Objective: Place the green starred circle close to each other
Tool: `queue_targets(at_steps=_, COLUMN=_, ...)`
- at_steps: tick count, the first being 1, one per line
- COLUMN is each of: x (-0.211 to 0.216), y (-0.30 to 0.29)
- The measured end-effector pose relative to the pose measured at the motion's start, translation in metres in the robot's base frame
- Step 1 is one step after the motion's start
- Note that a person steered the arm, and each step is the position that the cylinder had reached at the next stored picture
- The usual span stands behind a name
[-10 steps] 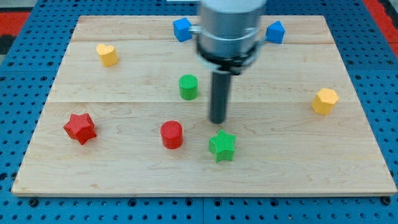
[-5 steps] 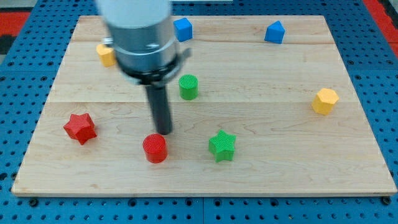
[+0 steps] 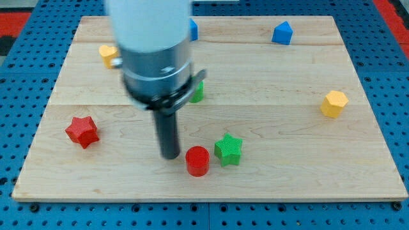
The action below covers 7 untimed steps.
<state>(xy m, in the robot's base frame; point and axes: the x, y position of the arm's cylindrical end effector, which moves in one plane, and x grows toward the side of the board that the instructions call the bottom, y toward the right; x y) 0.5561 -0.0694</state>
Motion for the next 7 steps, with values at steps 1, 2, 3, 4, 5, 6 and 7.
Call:
queue_targets(at_steps=1, x=0.028, y=0.015)
queue_targets(at_steps=2, x=0.005, y=0.055)
queue_targets(at_steps=3, x=0.016, y=0.038)
queue_targets(at_steps=4, x=0.029, y=0.107)
queue_targets(at_steps=5, x=-0.025, y=0.203)
queue_targets(at_steps=6, x=-0.069, y=0.3)
queue_targets(at_steps=7, x=-0.101, y=0.389)
